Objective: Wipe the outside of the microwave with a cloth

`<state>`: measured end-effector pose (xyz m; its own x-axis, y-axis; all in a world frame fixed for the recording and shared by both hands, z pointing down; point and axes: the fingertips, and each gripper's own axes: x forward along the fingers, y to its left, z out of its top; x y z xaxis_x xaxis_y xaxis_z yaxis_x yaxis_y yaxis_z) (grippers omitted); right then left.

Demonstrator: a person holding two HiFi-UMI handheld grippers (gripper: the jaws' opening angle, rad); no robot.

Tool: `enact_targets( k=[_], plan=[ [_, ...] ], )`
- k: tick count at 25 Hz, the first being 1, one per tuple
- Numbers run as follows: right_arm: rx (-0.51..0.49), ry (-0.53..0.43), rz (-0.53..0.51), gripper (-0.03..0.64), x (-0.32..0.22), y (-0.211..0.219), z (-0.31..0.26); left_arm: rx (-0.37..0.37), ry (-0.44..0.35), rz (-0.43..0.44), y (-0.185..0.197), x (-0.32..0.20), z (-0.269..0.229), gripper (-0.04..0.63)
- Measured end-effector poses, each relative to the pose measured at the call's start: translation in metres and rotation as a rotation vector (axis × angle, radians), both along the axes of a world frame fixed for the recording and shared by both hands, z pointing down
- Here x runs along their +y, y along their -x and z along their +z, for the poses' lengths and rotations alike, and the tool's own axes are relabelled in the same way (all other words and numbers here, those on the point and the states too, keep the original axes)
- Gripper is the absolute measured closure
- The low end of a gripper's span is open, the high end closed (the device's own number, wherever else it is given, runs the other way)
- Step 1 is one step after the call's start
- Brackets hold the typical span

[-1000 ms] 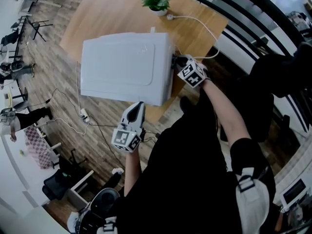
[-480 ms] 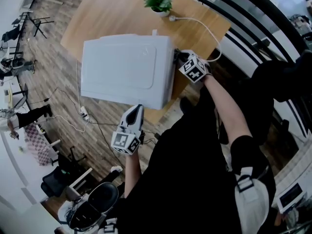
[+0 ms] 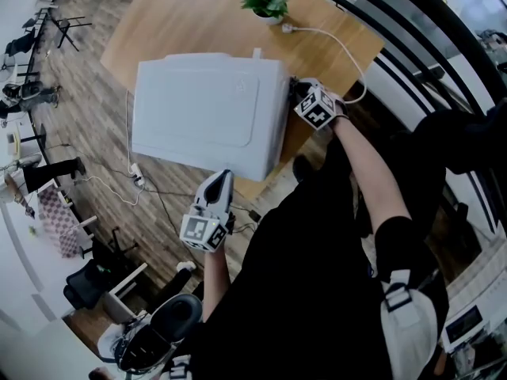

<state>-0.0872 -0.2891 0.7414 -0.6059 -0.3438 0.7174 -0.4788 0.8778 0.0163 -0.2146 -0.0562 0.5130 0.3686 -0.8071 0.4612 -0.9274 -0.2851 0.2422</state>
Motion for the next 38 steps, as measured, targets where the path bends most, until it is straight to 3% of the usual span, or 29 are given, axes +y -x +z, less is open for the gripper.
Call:
enact_targets(
  k=[14,38],
  plan=[
    [0.04,0.0,-0.004,0.588,-0.003,0.002,0.02,-0.002,0.004,-0.015,0.005,-0.002,0.004,0.592],
    [0.076,0.022,-0.048,0.586,0.075,0.012,0.032,0.01,-0.023,0.022,0.005,0.02,0.002,0.592]
  ],
)
